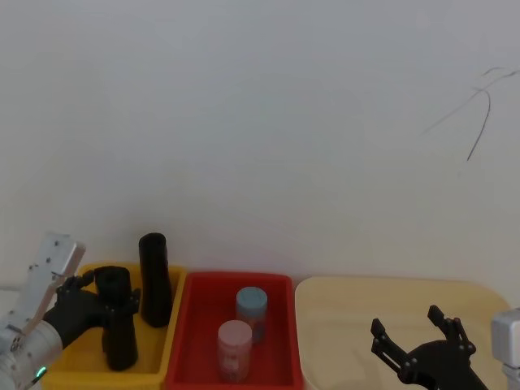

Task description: Pick up the garbage bag with the one hand and transfer it to the other hand.

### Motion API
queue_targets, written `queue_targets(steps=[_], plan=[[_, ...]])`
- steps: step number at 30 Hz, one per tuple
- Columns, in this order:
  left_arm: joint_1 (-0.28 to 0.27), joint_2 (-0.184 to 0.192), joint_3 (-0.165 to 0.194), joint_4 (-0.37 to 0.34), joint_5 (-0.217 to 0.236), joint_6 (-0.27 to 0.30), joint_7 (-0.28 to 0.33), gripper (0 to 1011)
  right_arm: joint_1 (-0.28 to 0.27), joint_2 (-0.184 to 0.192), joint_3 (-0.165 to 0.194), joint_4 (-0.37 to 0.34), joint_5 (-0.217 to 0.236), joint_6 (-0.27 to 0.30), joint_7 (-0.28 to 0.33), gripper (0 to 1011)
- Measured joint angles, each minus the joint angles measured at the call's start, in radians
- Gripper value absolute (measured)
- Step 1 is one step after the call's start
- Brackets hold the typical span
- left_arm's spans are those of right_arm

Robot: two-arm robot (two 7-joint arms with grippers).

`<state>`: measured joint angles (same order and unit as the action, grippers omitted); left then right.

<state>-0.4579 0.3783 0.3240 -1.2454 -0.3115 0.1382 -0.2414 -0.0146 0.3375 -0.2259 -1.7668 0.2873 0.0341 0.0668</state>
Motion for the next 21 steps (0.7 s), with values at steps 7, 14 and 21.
queue_targets(steps=[7,14,21], plan=[[-0.009,-0.010,0.001,0.010,0.007,0.000,-0.004,1002,0.000,0.000,0.000,0.000,0.000,0.000,0.000,1000],[-0.014,-0.018,0.001,0.013,0.012,0.008,-0.012,1002,0.000,0.000,0.000,0.000,0.000,0.000,0.000,1000],[-0.016,-0.022,0.002,0.015,0.015,0.015,-0.018,926,0.000,0.000,0.000,0.000,0.000,0.000,0.000,1000]])
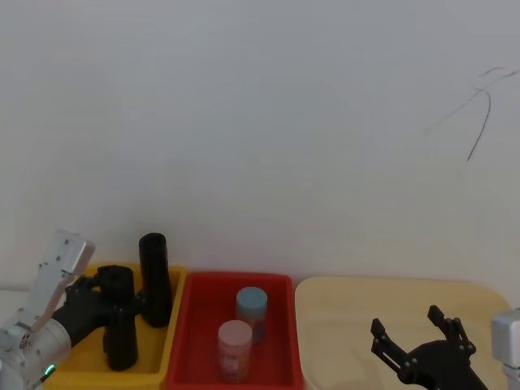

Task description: Pick up the garbage bag with the one hand and transfer it to the other hand.

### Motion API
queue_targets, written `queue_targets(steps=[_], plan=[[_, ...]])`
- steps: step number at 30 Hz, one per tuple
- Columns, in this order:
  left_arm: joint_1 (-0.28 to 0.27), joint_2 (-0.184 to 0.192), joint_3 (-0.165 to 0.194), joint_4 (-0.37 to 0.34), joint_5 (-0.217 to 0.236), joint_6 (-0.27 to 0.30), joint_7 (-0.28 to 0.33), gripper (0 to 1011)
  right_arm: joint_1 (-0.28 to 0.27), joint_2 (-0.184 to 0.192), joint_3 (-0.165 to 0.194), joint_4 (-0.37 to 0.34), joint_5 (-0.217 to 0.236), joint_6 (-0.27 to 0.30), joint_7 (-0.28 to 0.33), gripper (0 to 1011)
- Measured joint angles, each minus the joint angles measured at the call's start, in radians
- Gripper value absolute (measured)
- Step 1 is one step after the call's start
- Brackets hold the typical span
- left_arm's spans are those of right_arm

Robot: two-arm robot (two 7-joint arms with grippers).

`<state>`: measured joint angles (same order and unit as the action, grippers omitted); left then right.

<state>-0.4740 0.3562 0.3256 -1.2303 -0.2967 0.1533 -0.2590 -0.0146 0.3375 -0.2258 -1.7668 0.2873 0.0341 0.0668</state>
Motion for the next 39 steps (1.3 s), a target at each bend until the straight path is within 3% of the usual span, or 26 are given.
queue_targets(steps=[14,30,39], plan=[[-0.002,-0.003,0.000,0.002,0.002,0.006,-0.005,538,0.000,0.000,0.000,0.000,0.000,0.000,0.000,1000],[0.007,0.004,-0.011,-0.035,-0.005,0.007,-0.031,441,0.000,0.000,0.000,0.000,0.000,0.000,0.000,1000],[0.010,0.019,-0.041,-0.127,-0.069,0.032,-0.096,441,0.000,0.000,0.000,0.000,0.000,0.000,0.000,1000]])
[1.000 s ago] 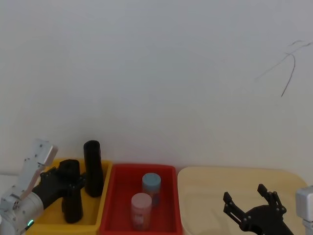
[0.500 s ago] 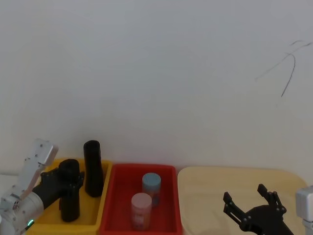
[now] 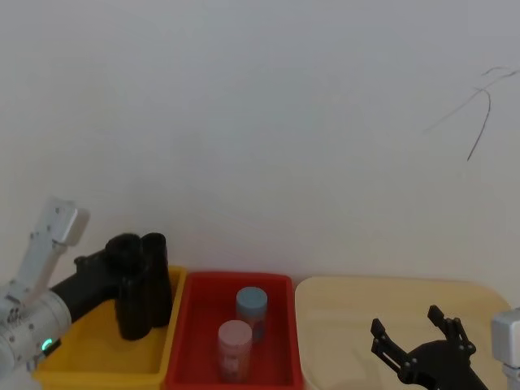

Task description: Pick up the garbage bag with the one hand and transfer it to the other hand.

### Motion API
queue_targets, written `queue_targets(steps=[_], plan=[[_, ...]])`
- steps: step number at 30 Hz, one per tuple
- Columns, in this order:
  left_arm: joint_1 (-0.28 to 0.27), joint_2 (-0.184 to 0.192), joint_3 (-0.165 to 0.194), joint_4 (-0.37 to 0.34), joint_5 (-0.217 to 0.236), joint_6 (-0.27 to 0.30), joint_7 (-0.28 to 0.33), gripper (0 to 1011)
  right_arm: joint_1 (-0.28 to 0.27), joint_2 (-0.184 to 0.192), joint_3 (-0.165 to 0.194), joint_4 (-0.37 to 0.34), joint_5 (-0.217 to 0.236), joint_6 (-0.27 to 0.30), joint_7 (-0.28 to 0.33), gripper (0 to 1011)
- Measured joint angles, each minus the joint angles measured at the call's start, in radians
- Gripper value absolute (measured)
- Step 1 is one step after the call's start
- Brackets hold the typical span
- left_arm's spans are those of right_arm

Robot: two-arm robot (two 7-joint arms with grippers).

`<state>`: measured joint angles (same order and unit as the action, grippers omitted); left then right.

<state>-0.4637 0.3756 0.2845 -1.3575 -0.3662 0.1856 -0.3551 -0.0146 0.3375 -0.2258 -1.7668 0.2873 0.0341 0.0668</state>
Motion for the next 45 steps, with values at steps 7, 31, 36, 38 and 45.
queue_targets(steps=[7,31,36,38,45], plan=[[-0.005,0.011,-0.024,-0.079,-0.065,0.031,-0.056,441,0.000,0.000,0.000,0.000,0.000,0.000,0.000,1000],[-0.085,-0.072,0.001,-0.126,-0.235,0.145,-0.145,440,0.000,0.000,0.000,0.000,0.000,0.000,0.000,1000],[-0.102,-0.096,0.029,-0.104,-0.237,0.143,-0.153,441,0.000,0.000,0.000,0.000,0.000,0.000,0.000,1000],[-0.111,-0.106,0.043,-0.093,-0.237,0.139,-0.157,440,0.000,0.000,0.000,0.000,0.000,0.000,0.000,1000],[-0.135,-0.139,0.085,-0.062,-0.232,0.120,-0.166,440,0.000,0.000,0.000,0.000,0.000,0.000,0.000,1000]])
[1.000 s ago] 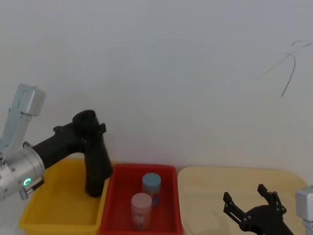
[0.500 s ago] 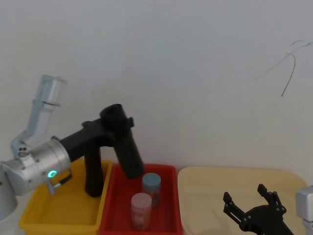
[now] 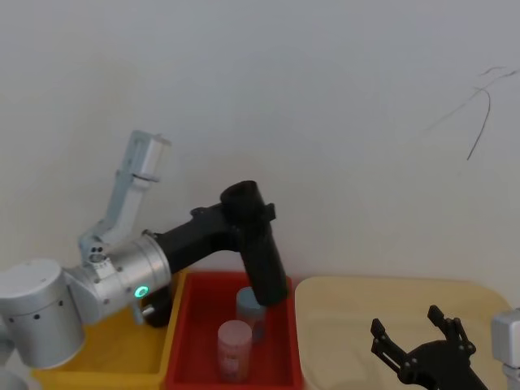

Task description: Pick up the garbage bag with the one hand and transfer it to the other hand.

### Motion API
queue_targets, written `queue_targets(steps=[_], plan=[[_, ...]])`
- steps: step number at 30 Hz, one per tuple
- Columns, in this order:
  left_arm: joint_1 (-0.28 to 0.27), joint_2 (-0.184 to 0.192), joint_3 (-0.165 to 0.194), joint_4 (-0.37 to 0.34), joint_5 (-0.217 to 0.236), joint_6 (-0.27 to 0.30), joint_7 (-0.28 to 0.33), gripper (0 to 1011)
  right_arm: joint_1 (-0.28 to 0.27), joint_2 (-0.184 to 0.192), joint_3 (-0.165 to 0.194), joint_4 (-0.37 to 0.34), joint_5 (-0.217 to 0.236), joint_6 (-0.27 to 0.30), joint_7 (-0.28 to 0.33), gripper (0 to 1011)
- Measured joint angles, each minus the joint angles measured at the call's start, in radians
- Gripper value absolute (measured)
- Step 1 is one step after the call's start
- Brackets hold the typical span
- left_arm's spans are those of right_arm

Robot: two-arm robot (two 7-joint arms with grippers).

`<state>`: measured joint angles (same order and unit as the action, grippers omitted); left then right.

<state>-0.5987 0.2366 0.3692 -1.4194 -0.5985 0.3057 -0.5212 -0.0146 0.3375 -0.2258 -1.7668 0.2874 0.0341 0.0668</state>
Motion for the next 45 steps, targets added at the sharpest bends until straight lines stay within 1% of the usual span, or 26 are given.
queue_targets(steps=[2,11,18,21,28,30,33,37,38,40,42,43,44,45], plan=[[-0.007,-0.009,0.012,0.009,0.003,-0.006,-0.002,440,0.000,0.000,0.000,0.000,0.000,0.000,0.000,1000],[-0.022,-0.029,0.039,0.030,0.011,-0.020,-0.006,440,0.000,0.000,0.000,0.000,0.000,0.000,0.001,1000],[-0.029,-0.037,0.051,0.039,0.014,-0.026,-0.008,440,0.008,0.014,0.001,-0.008,0.009,0.013,0.031,1000],[-0.030,-0.040,0.055,0.042,0.015,-0.028,-0.009,440,0.015,0.025,0.001,-0.014,0.017,0.026,0.055,1000],[-0.033,-0.044,0.060,0.045,0.016,-0.030,-0.010,440,0.045,0.056,-0.006,-0.026,0.042,0.065,0.135,1000],[-0.034,-0.045,0.061,0.046,0.016,-0.031,-0.010,440,0.053,0.062,-0.009,-0.028,0.046,0.071,0.148,1000],[-0.034,-0.045,0.062,0.047,0.017,-0.031,-0.010,440,0.078,0.080,-0.019,-0.029,0.060,0.094,0.192,1000],[-0.035,-0.046,0.063,0.048,0.017,-0.032,-0.010,441,0.101,0.091,-0.031,-0.029,0.070,0.110,0.229,1000],[-0.035,-0.047,0.064,0.048,0.017,-0.032,-0.011,440,0.117,0.098,-0.038,-0.026,0.075,0.119,0.249,1000],[-0.035,-0.047,0.064,0.049,0.018,-0.032,-0.011,440,0.131,0.103,-0.046,-0.023,0.079,0.127,0.265,1000],[-0.035,-0.047,0.064,0.049,0.018,-0.032,-0.011,440,0.157,0.110,-0.059,-0.015,0.084,0.139,0.294,1000],[-0.035,-0.047,0.065,0.049,0.018,-0.033,-0.011,440,0.177,0.114,-0.071,-0.007,0.087,0.147,0.315,1000],[-0.036,-0.047,0.065,0.049,0.018,-0.033,-0.011,440,0.184,0.115,-0.074,-0.004,0.088,0.150,0.324,1000],[-0.036,-0.047,0.065,0.049,0.018,-0.033,-0.011,440,0.206,0.118,-0.087,0.006,0.090,0.158,0.343,1000]])
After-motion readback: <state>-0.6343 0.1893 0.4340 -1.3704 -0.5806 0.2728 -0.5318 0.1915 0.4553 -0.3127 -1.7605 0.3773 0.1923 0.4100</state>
